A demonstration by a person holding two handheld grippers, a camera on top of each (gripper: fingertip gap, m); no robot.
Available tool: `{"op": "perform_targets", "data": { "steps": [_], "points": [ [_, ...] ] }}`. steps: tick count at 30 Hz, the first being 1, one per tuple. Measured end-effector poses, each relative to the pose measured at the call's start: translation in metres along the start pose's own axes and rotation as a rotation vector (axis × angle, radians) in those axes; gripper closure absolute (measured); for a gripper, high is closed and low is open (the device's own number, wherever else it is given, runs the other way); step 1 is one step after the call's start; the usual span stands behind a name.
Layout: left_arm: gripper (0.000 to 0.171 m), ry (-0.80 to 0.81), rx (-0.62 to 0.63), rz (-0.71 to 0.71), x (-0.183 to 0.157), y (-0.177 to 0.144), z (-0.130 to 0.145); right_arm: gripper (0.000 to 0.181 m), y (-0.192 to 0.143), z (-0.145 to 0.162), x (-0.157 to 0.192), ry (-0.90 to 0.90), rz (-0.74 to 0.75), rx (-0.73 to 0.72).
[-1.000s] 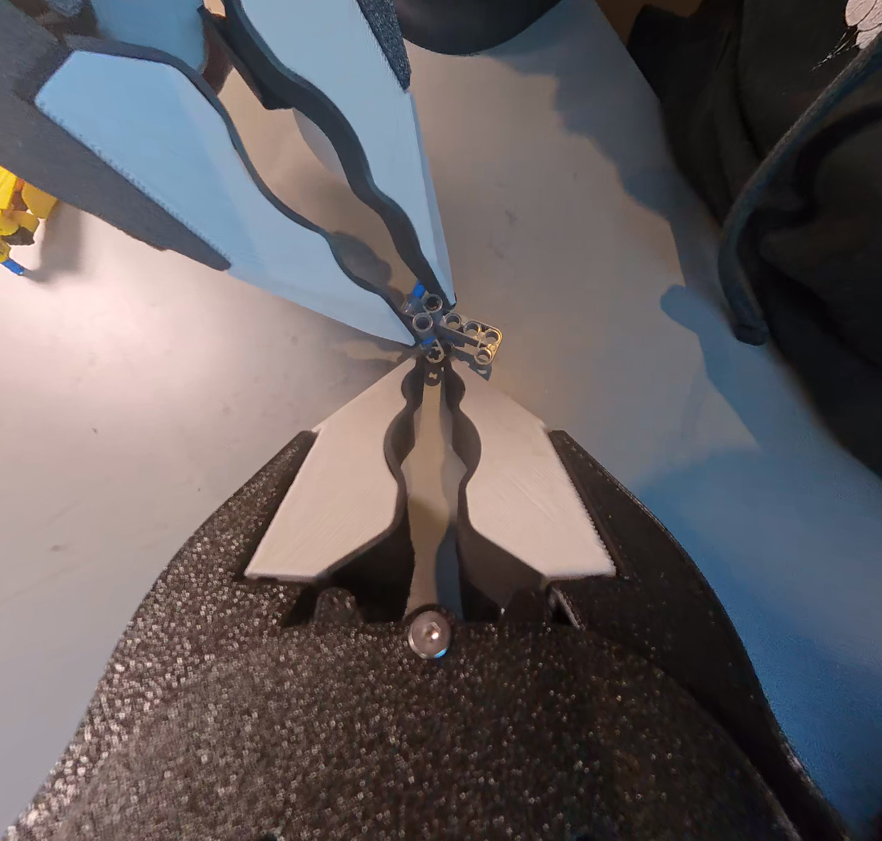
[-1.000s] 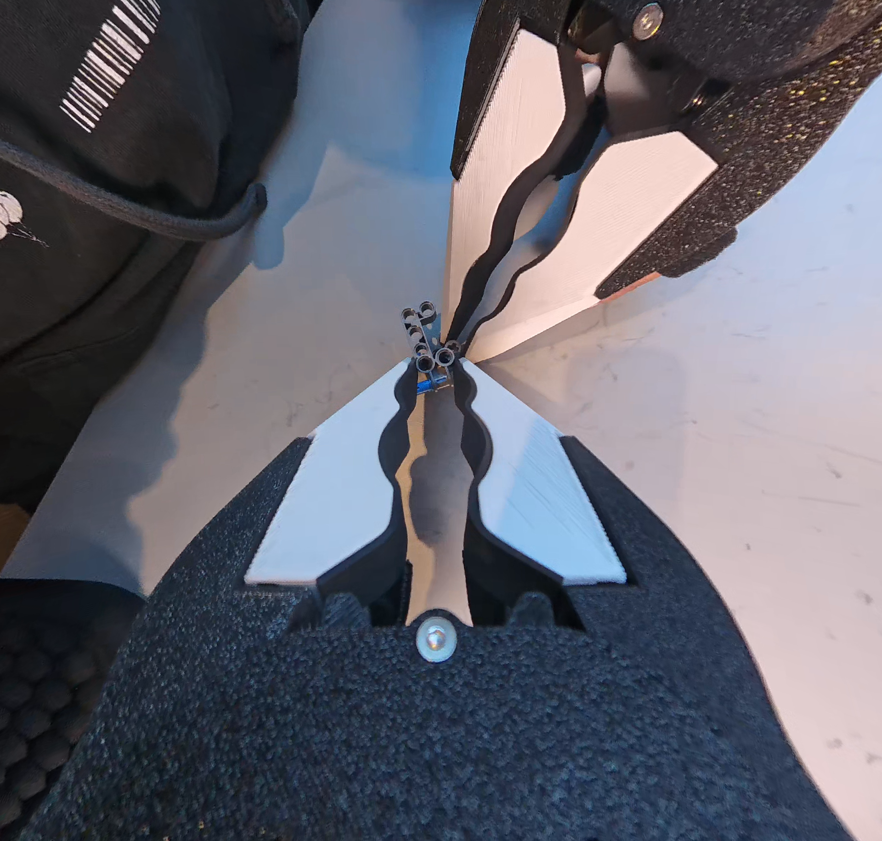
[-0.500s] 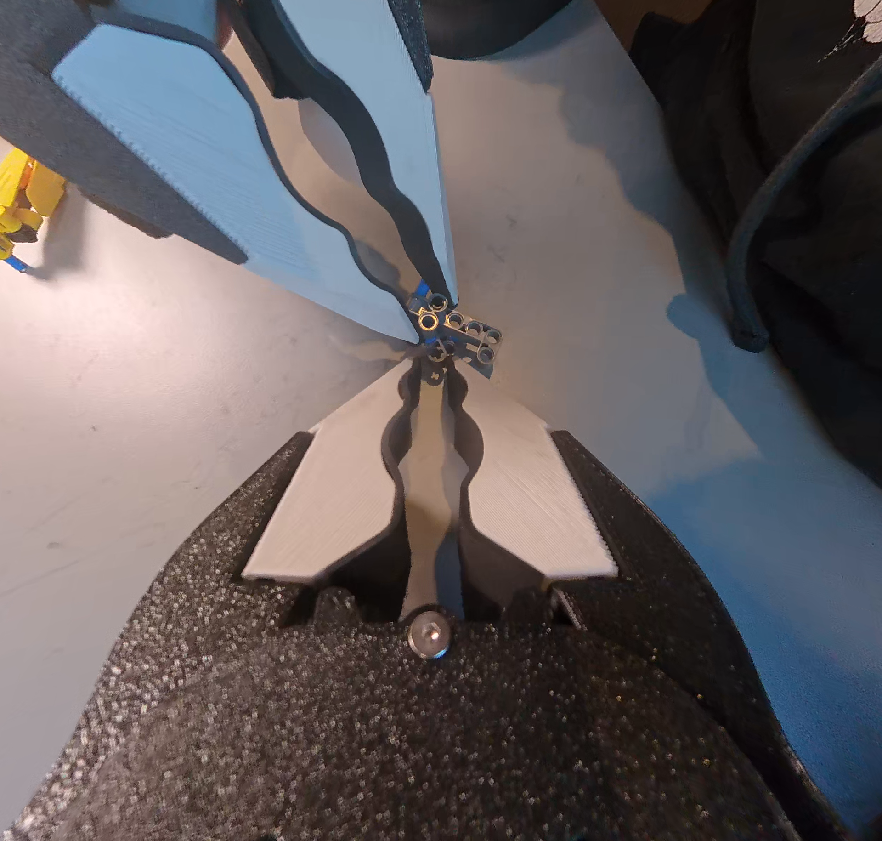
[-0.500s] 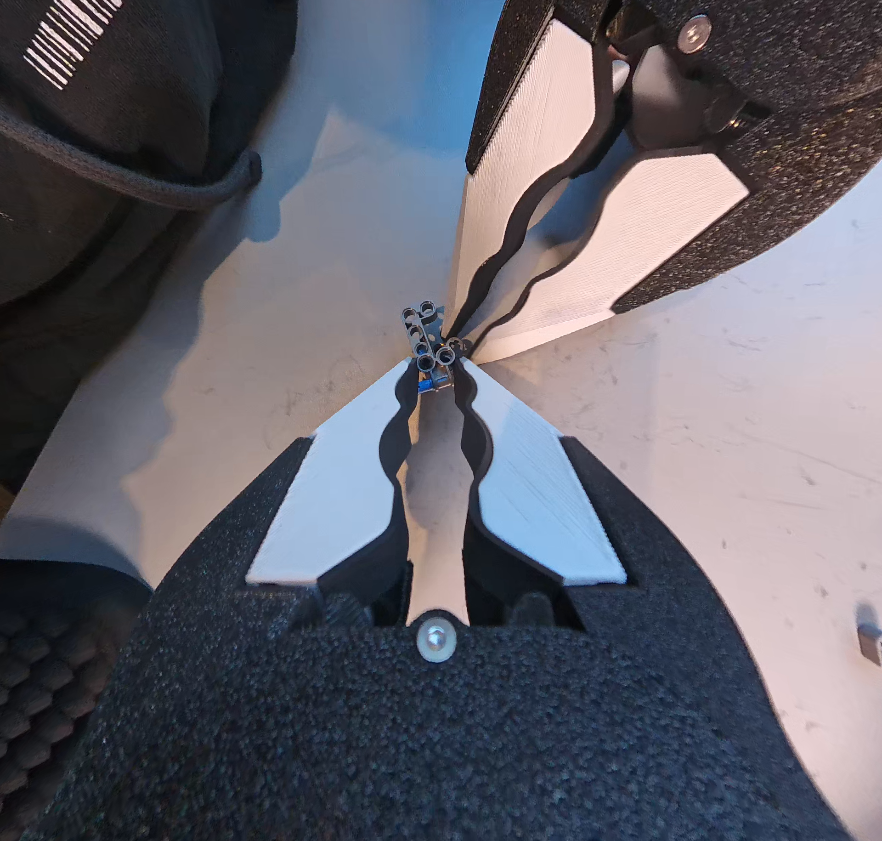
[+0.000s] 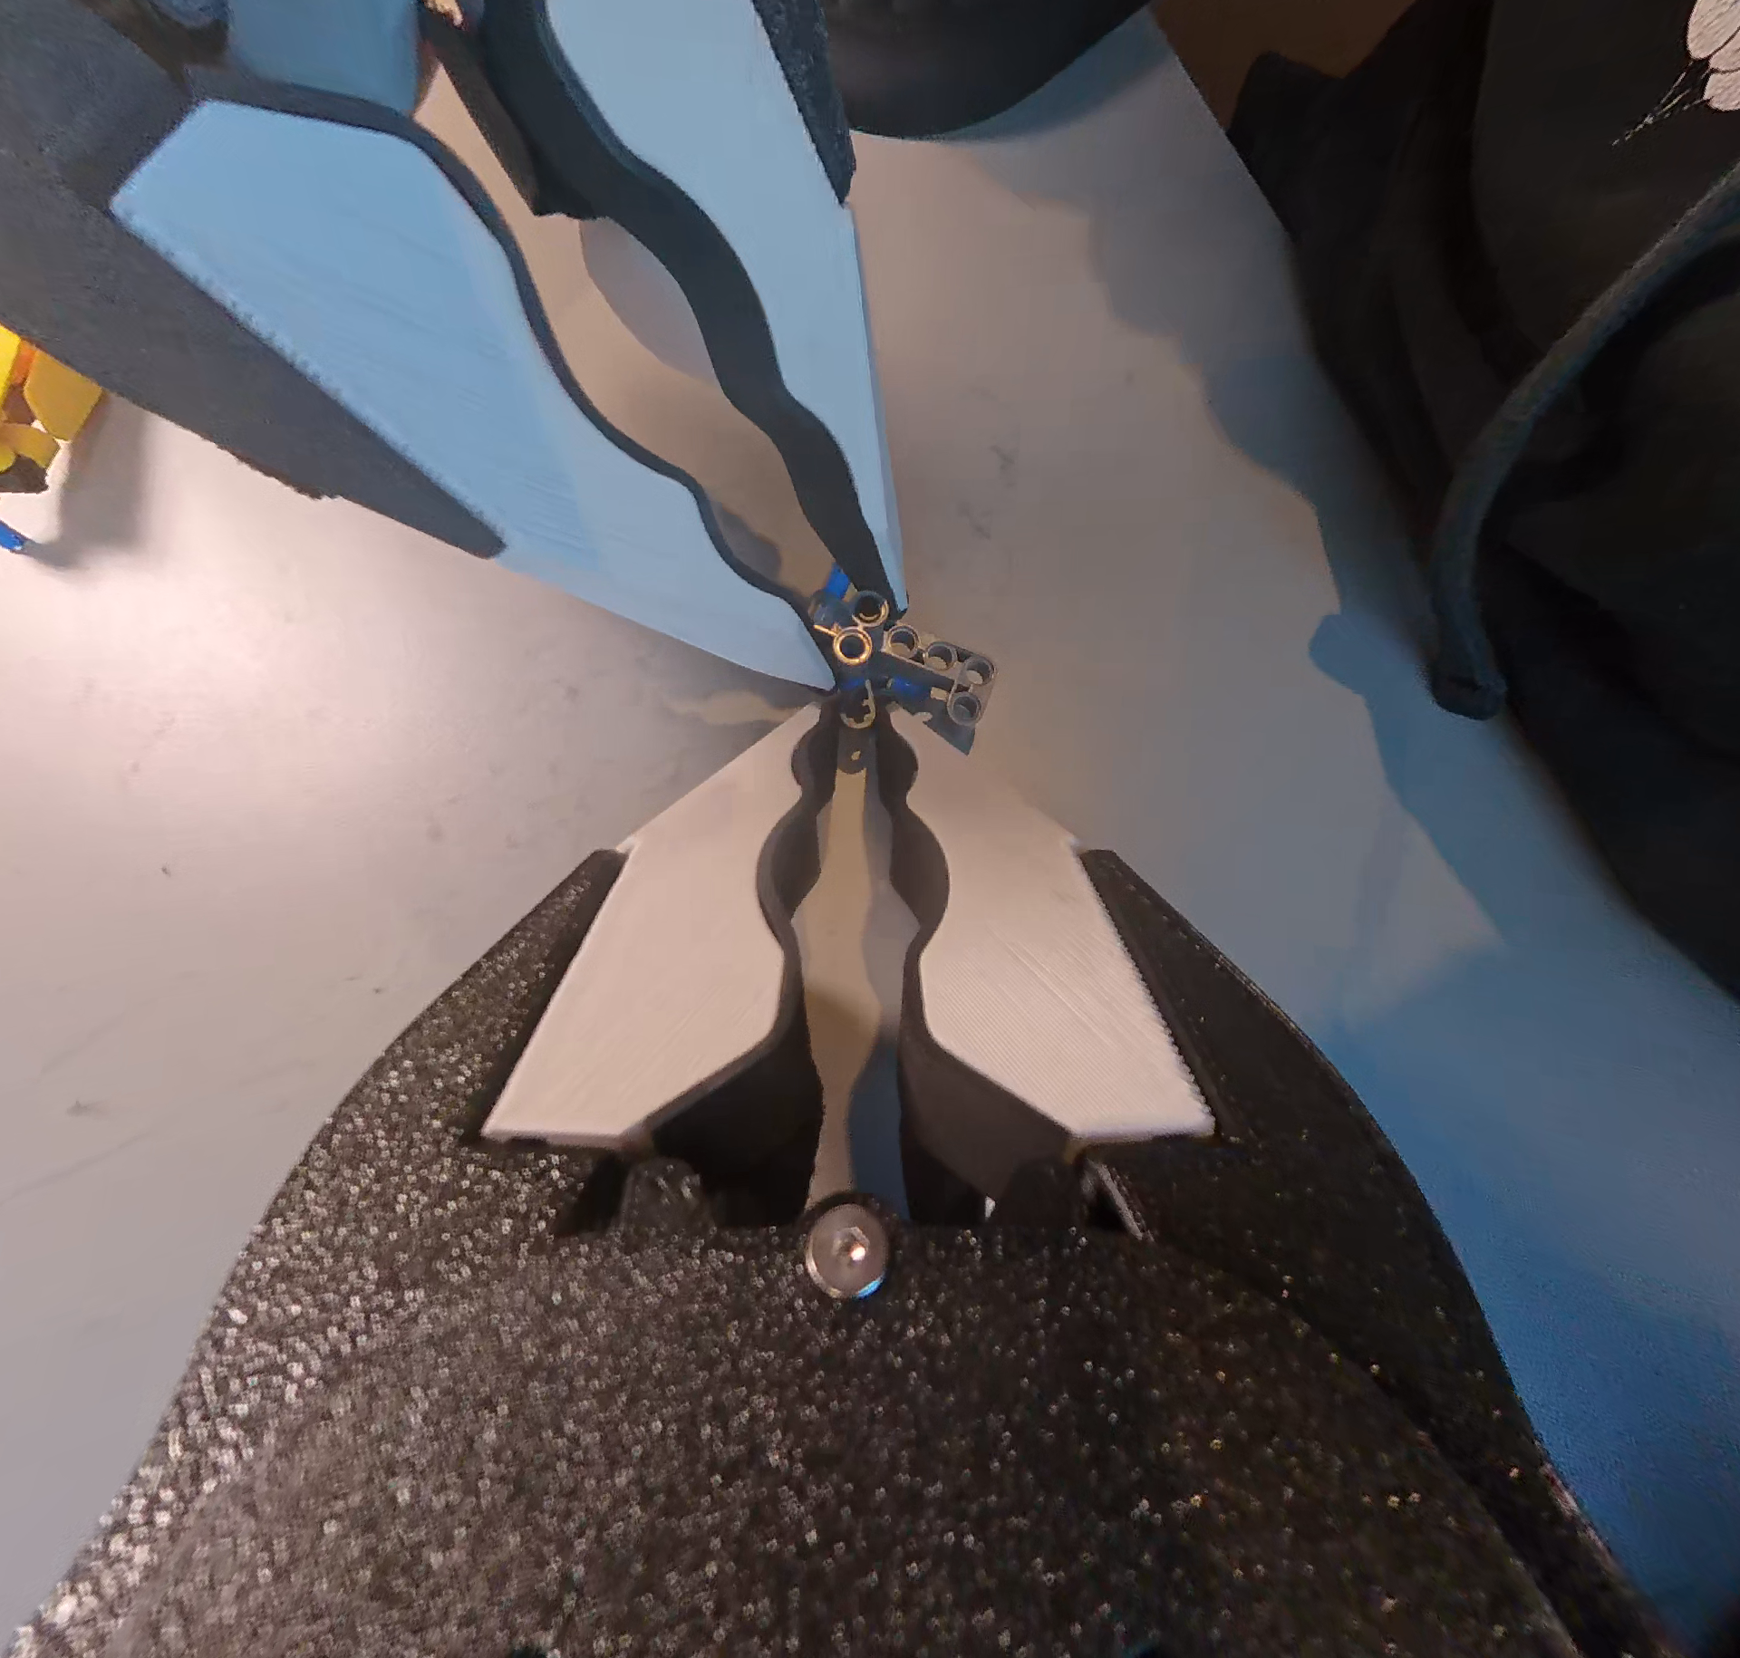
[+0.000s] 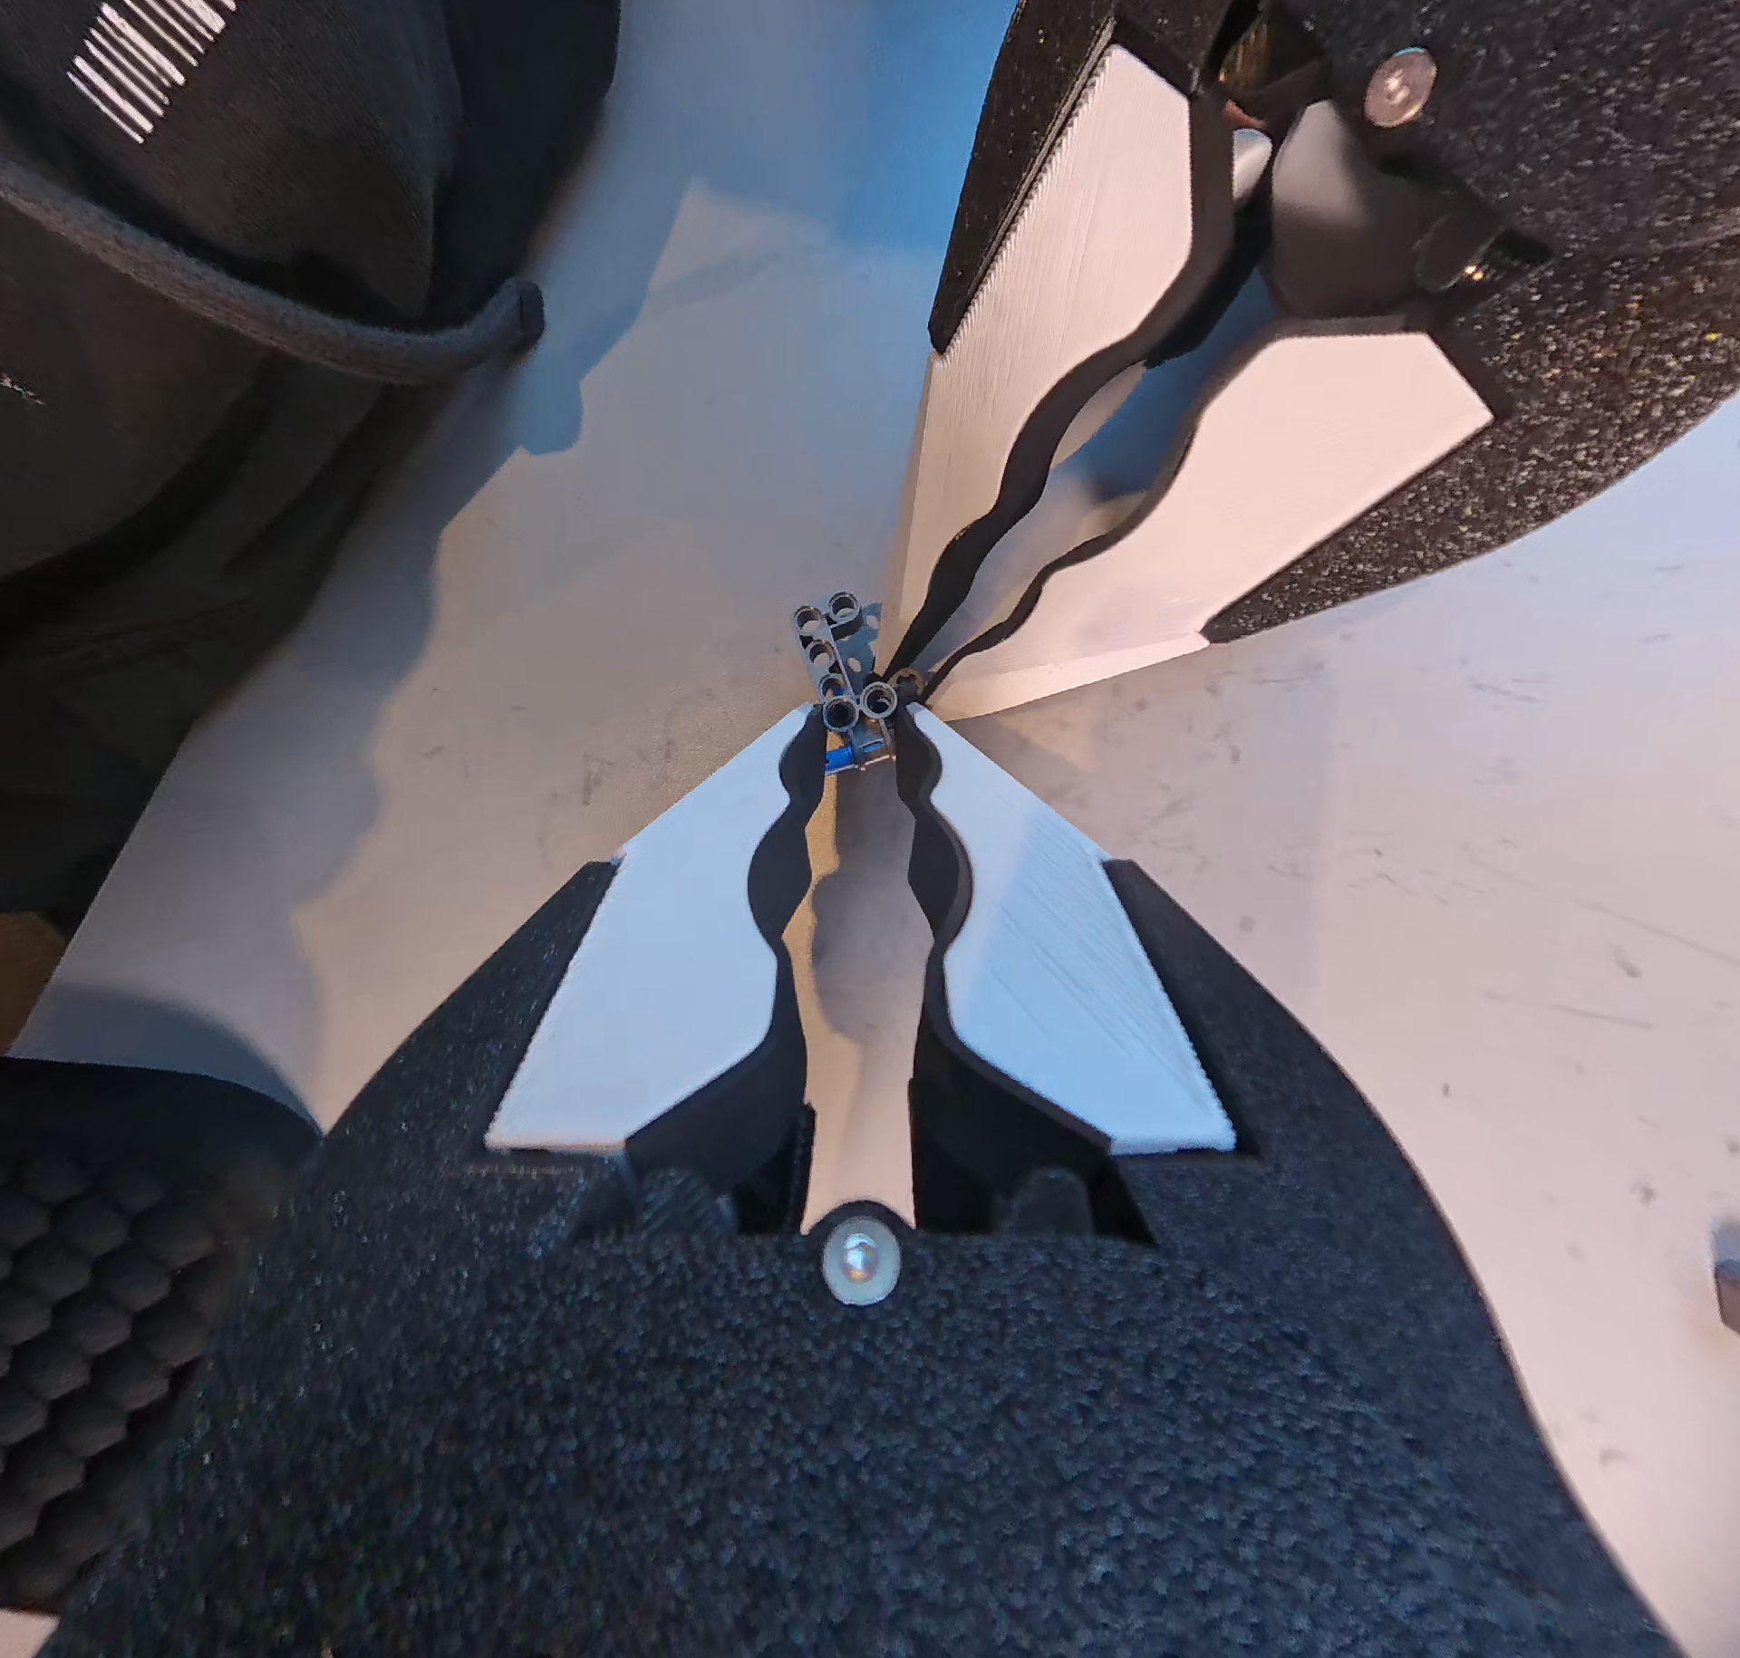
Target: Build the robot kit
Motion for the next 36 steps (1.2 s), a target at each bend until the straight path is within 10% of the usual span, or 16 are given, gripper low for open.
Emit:
{"op": "perform_targets", "data": {
  "steps": [36],
  "points": [
    [0.165,-0.117,0.027,-0.041,-0.004,0.0,-0.001,0.166,0.009,0.009,0.017,0.211,0.213,-0.156]
  ]
}}
Point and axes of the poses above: each gripper's, where its closed fingertips meet, y out along the fingers, z out of its underside, x = y × z across the jaws, the point moved 8 cm from there along -y, back along the fingers, and after that the axes turned 12 degrees about -z, right-handed, at the moved point
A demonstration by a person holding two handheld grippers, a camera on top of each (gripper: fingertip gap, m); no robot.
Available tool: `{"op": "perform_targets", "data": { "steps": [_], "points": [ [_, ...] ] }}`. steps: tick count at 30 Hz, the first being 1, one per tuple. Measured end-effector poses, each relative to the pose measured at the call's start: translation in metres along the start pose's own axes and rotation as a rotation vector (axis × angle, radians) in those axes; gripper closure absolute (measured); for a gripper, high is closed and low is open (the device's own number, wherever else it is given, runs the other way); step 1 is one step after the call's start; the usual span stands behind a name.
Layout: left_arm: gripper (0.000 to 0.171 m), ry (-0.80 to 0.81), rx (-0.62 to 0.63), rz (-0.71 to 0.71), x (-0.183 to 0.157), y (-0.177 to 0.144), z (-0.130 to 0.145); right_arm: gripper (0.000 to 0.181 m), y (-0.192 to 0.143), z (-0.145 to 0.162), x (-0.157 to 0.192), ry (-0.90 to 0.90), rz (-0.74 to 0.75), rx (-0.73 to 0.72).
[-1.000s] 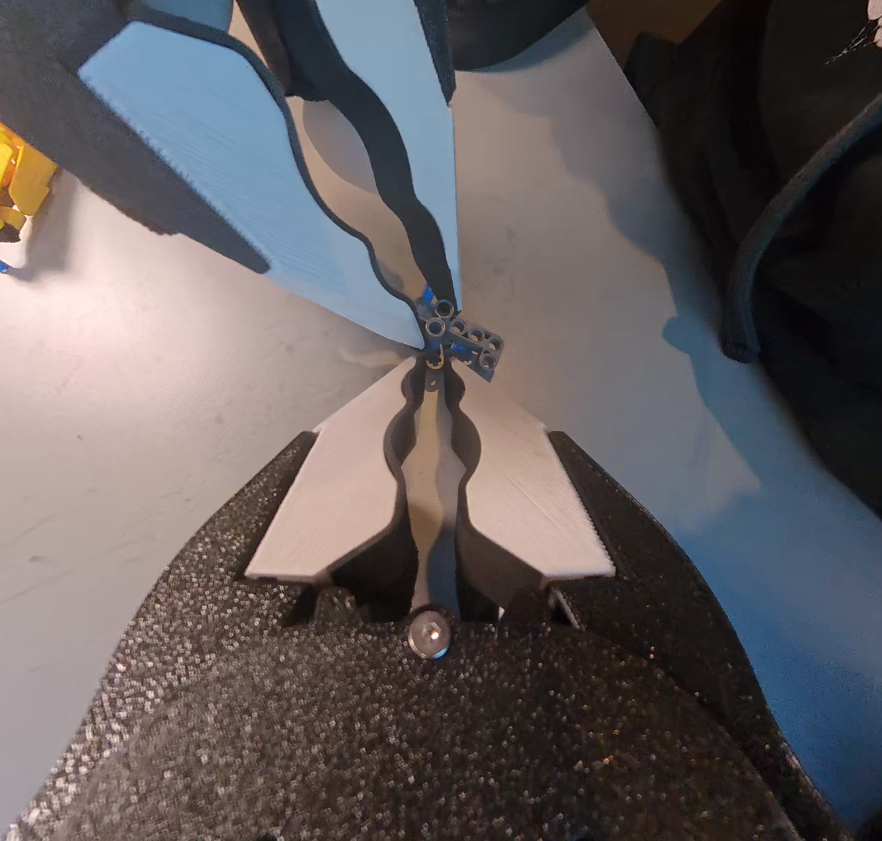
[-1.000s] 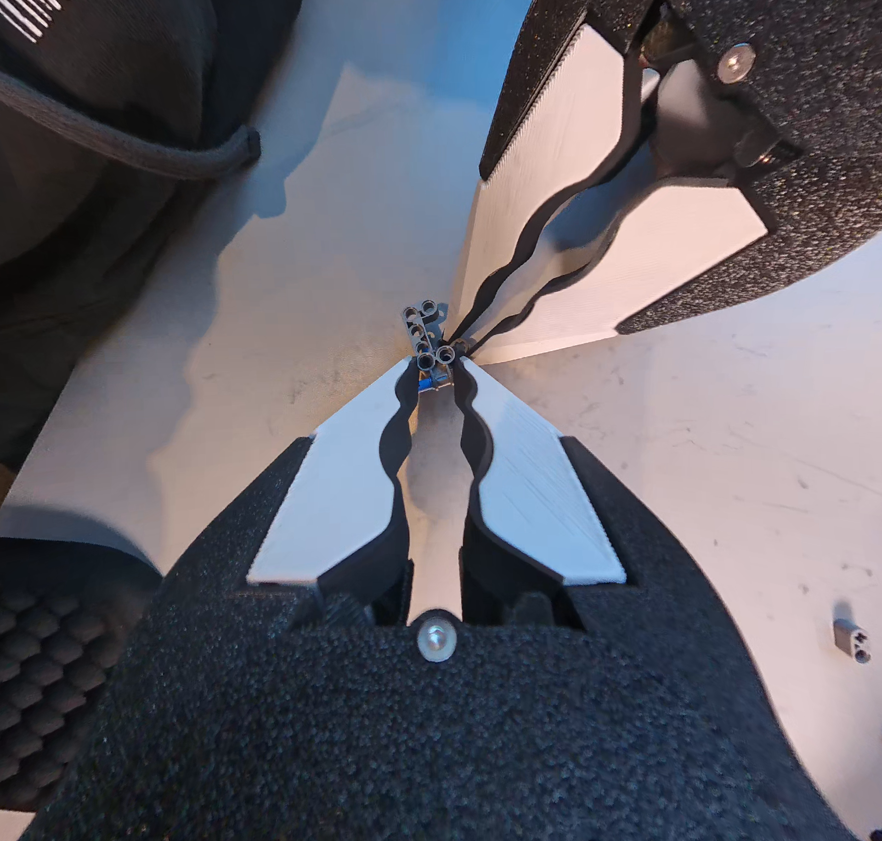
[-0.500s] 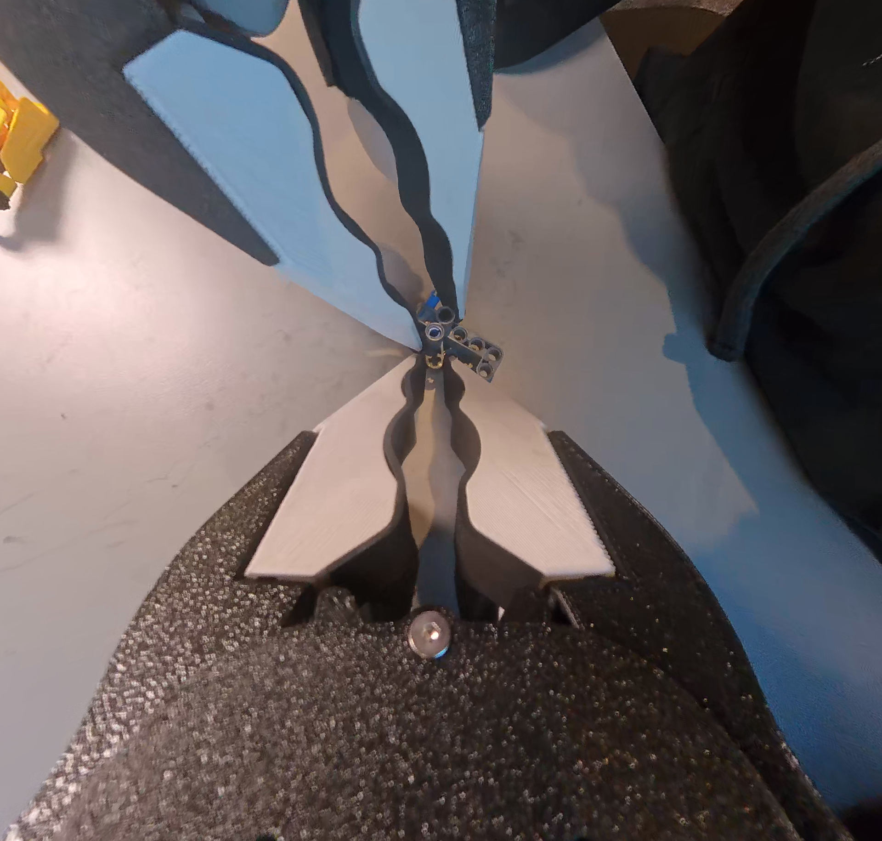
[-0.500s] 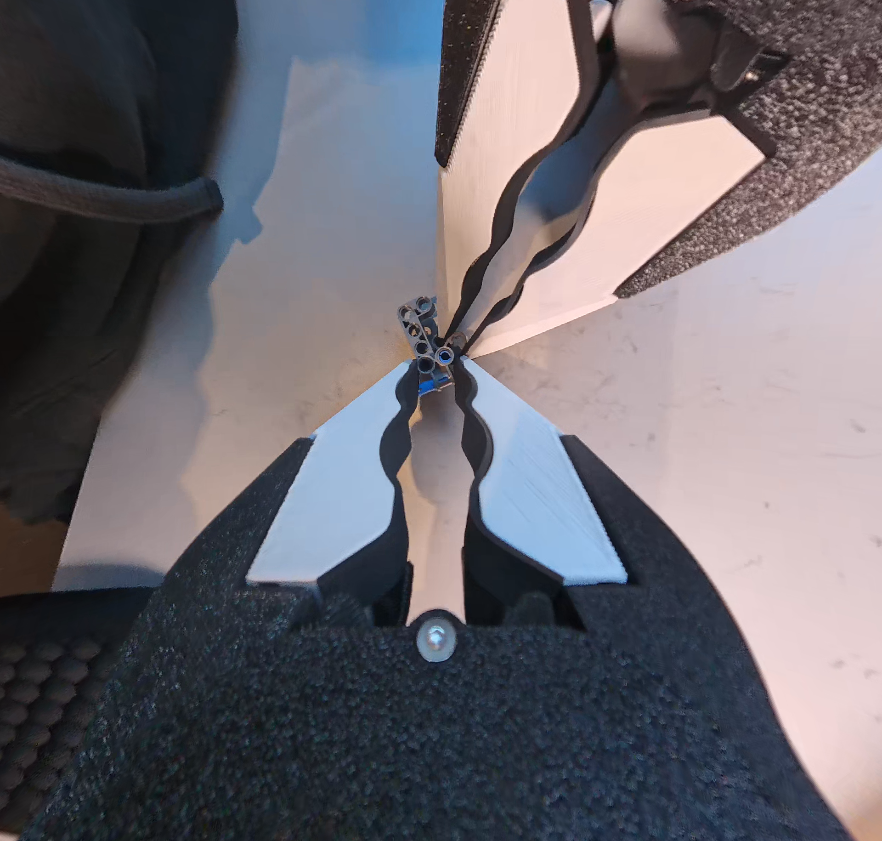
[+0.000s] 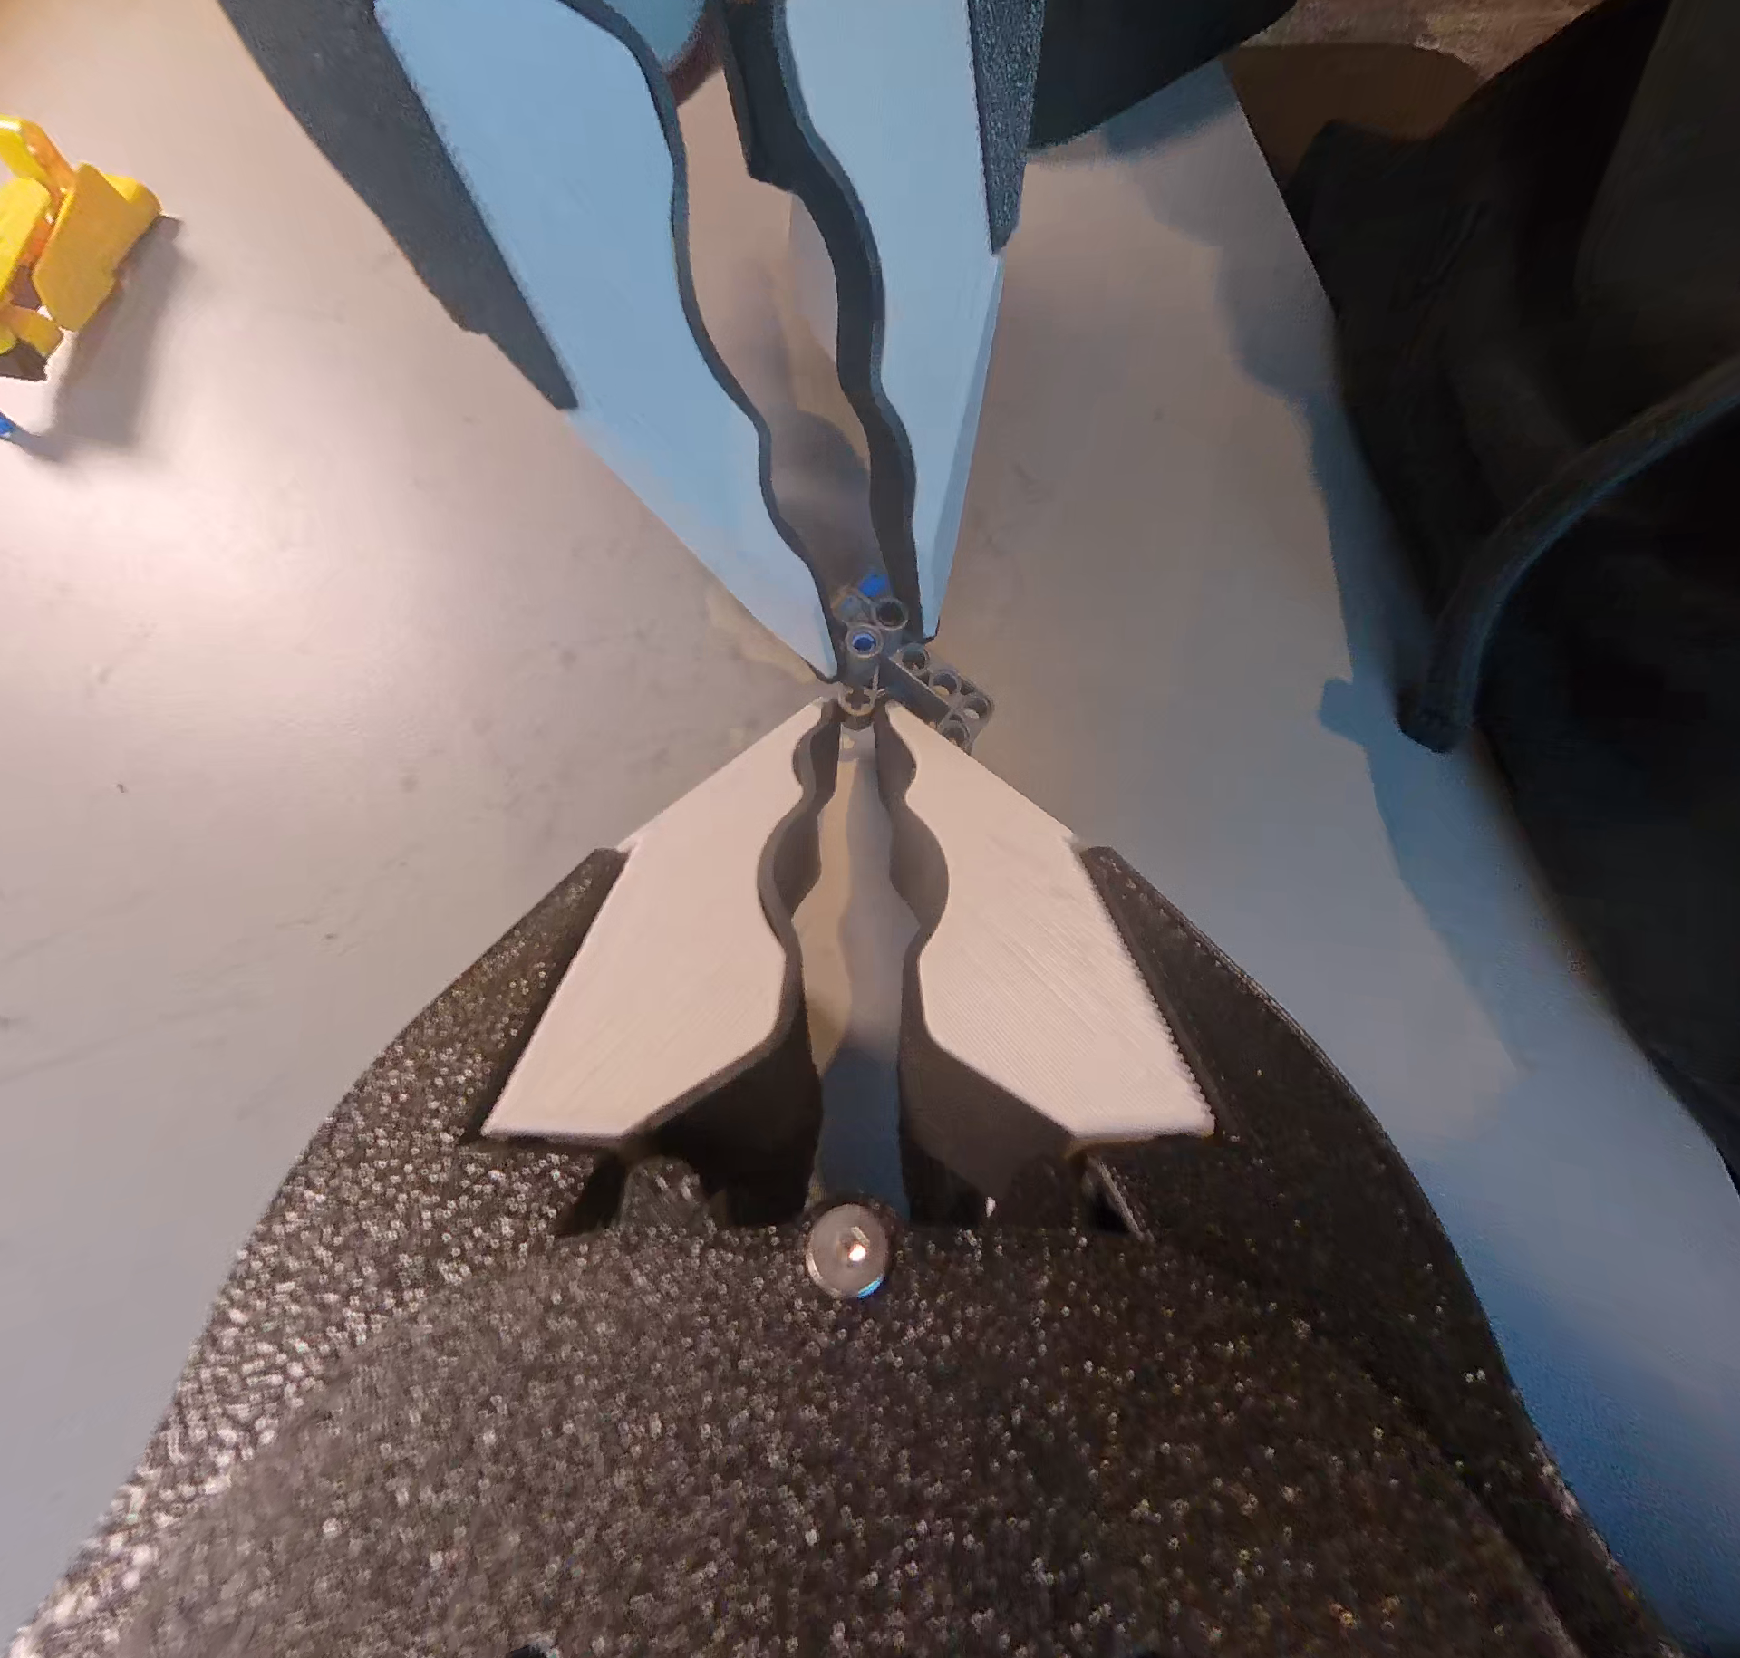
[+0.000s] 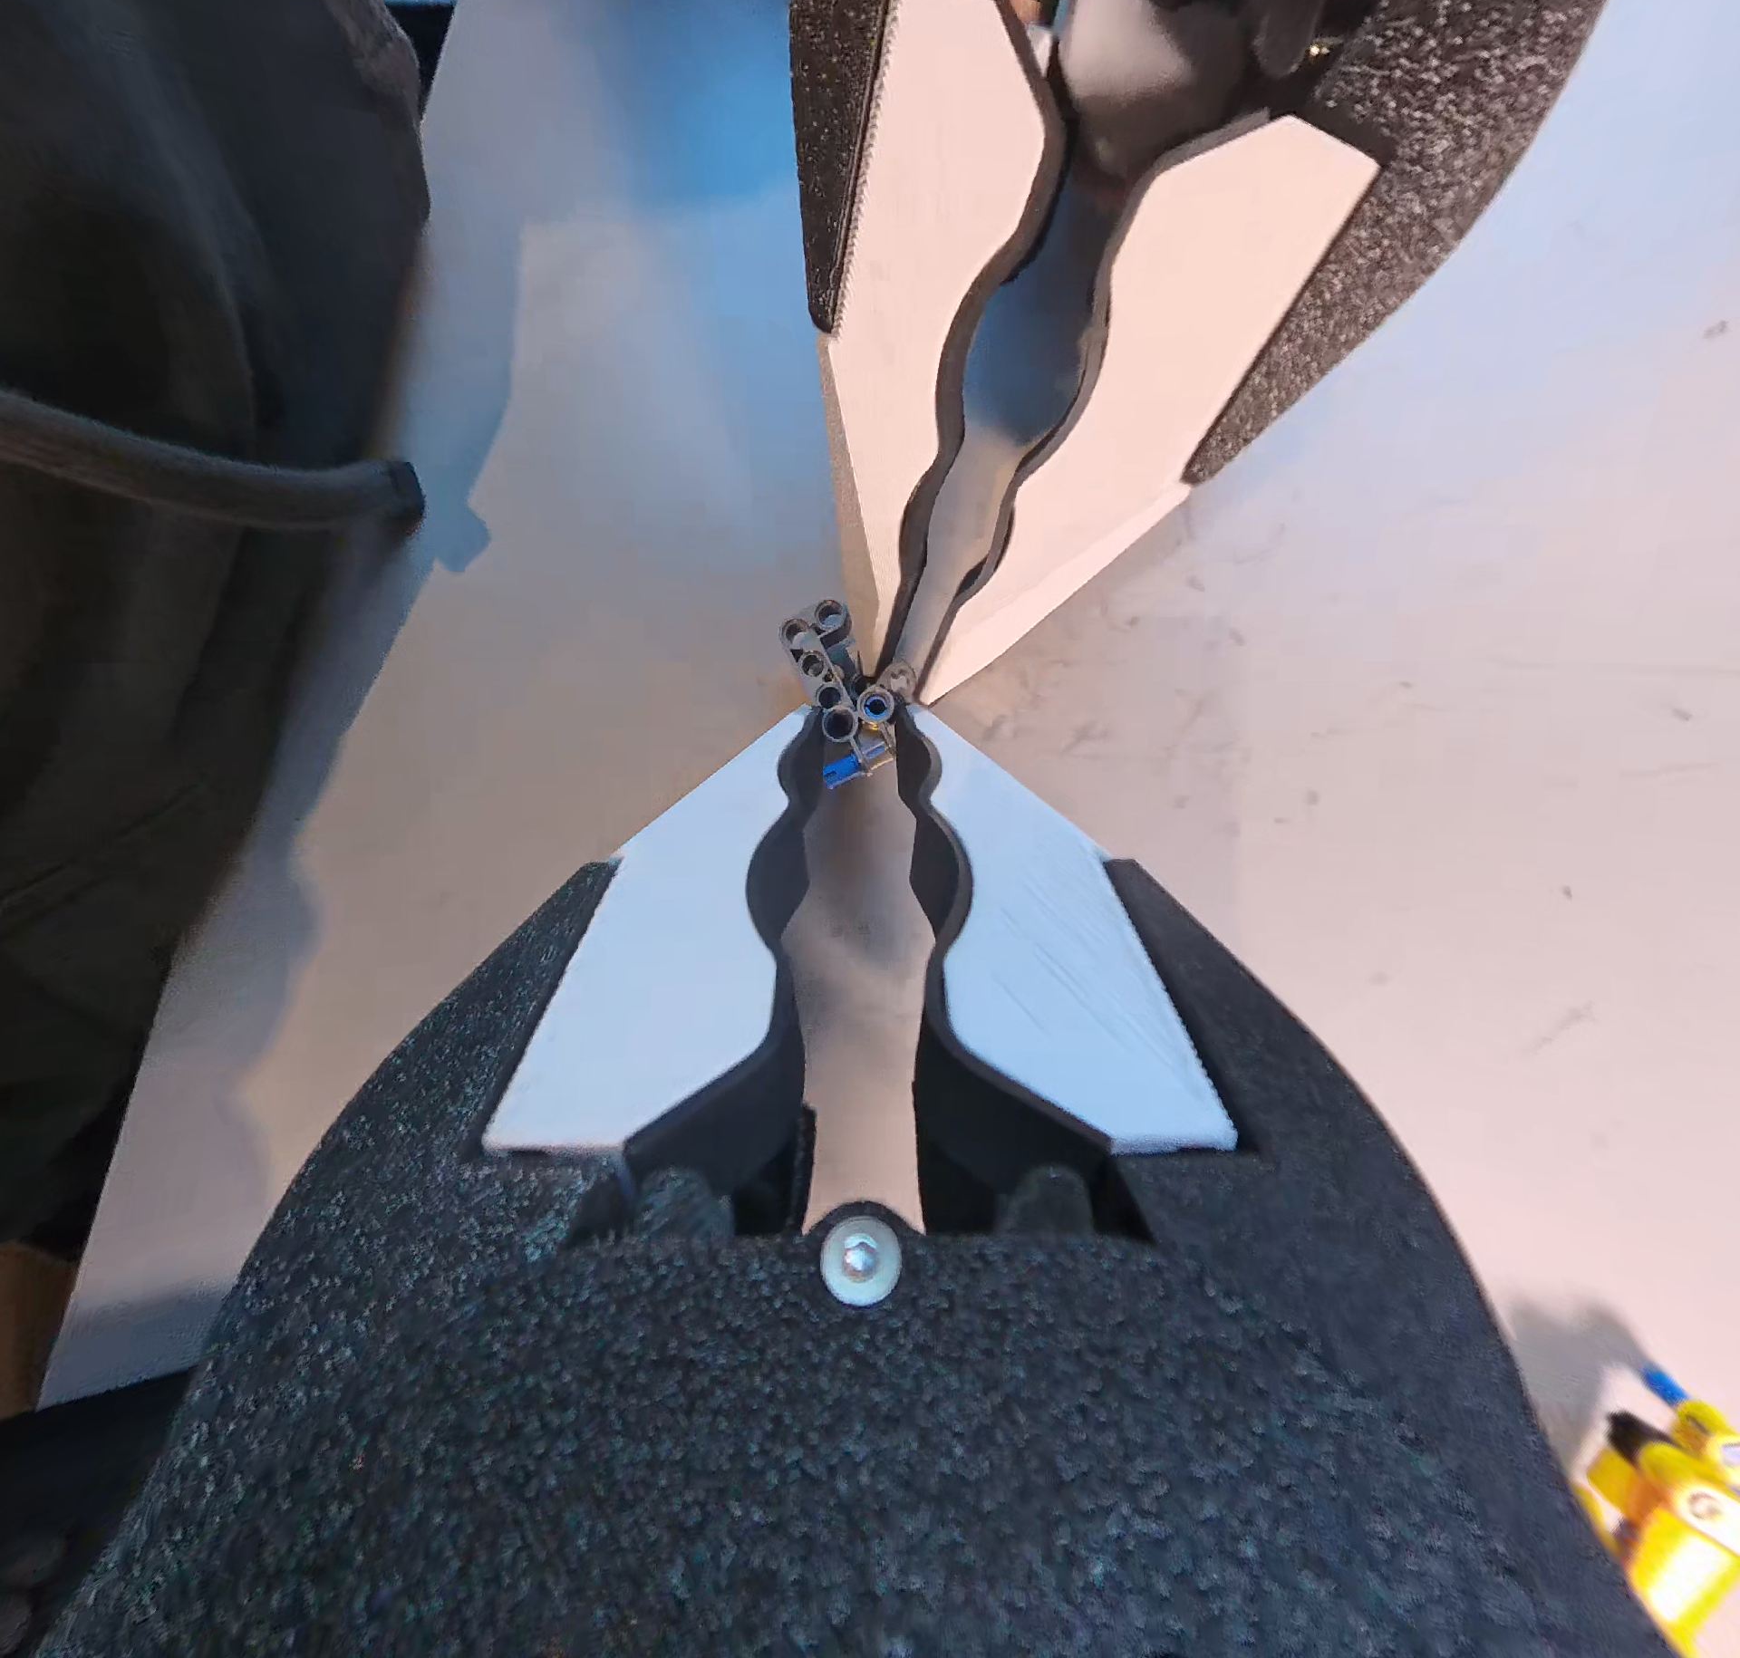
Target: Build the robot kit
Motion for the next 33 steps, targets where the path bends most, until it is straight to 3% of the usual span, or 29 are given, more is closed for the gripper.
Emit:
{"op": "perform_targets", "data": {
  "steps": [4,7,12,17,21,29,33],
  "points": [
    [0.165,-0.015,-0.062,0.036,-0.003,-0.008,-0.003,0.166,-0.006,0.003,0.001,0.058,-0.095,-0.171],
    [0.169,-0.102,-0.191,0.103,0.001,-0.026,-0.008,0.166,-0.024,0.002,0.001,0.145,-0.21,-0.417],
    [0.149,-0.268,-0.379,0.175,0.014,-0.05,-0.013,0.166,-0.057,-0.004,-0.004,0.268,-0.312,-0.883],
    [0.149,-0.43,-0.543,0.168,0.019,-0.055,-0.029,0.166,-0.062,-0.008,-0.011,0.361,-0.323,-1.156],
    [0.152,-0.475,-0.602,0.054,0.027,-0.066,-0.034,0.166,-0.06,-0.008,-0.014,0.395,-0.288,-1.242],
    [0.157,-0.491,-0.574,0.005,0.032,-0.064,-0.029,0.166,-0.053,-0.003,-0.018,0.376,-0.162,-1.182],
    [0.158,-0.408,-0.547,-0.041,0.03,-0.061,-0.027,0.167,-0.051,0.0,-0.018,0.417,-0.17,-1.154]
  ]
}}
Point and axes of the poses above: each gripper's, where its closed fingertips meet, y out along the fingers, z out of its underside, x = y × z across the jaws, the point moved 8 cm from there along -y, back along the fingers, and after that the axes turned 12 degrees about -z, right-handed, at the moved point
